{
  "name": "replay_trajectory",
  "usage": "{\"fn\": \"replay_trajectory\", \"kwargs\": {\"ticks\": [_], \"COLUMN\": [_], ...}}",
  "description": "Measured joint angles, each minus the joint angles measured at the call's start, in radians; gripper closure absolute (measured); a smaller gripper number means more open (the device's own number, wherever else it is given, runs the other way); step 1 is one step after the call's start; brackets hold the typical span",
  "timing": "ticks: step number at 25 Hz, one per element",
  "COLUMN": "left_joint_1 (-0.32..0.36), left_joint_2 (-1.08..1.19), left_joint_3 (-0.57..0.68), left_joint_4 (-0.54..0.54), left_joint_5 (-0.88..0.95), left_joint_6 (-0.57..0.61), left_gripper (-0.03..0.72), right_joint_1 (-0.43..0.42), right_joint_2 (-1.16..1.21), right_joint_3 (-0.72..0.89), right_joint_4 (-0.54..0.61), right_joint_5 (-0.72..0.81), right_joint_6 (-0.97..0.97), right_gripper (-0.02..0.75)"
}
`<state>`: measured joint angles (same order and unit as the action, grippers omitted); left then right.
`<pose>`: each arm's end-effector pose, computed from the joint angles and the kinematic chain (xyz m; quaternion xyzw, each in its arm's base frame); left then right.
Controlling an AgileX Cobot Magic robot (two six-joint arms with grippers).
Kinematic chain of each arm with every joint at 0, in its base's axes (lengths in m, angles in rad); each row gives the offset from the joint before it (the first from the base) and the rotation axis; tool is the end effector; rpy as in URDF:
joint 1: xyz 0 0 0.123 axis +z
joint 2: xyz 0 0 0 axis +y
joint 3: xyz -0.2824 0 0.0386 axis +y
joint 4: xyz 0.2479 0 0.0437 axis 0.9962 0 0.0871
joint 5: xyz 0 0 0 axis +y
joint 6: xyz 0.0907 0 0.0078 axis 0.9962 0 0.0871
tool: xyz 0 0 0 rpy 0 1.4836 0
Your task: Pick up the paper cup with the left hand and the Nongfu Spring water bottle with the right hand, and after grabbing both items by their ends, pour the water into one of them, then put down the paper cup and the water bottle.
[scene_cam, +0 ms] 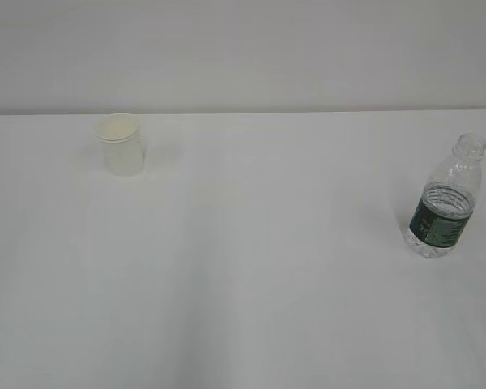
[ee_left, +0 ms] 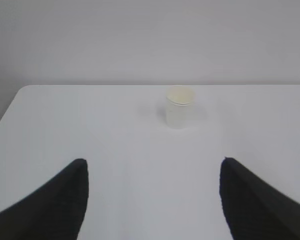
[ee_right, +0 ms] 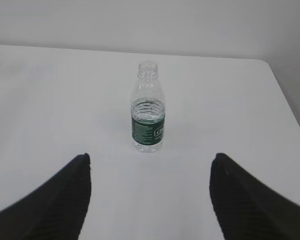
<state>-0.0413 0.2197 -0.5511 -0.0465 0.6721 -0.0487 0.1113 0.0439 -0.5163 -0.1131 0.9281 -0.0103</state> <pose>0.0409 -0.0043 0.3213 -0.0085 0.7906 -0.0501 0.6102 0.0059 -0.0076 0.2932 -0.0524 0.8217 -0.0279 0.5668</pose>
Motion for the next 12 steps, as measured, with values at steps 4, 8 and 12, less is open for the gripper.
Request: {"fn": "replay_trajectory", "kwargs": {"ticks": [4, 8, 12], "left_joint_1": [0.000, 0.000, 0.000], "left_joint_2": [0.026, 0.040, 0.062], "left_joint_3": [0.000, 0.000, 0.000], "left_joint_4": [0.014, 0.018, 0.018], "left_joint_5": [-0.028, -0.052, -0.070], "left_joint_6": [0.020, 0.027, 0.031], "left_gripper": [0.101, 0.101, 0.101], "right_joint_1": [0.000, 0.000, 0.000], "right_joint_2": [0.044, 0.080, 0.107], "right_joint_3": [0.000, 0.000, 0.000], "right_joint_4": [0.000, 0.002, 0.002], "right_joint_5": [-0.041, -0.078, -0.109], "right_joint_6": [0.000, 0.000, 0.000], "right_gripper": [0.184, 0.184, 0.184]}}
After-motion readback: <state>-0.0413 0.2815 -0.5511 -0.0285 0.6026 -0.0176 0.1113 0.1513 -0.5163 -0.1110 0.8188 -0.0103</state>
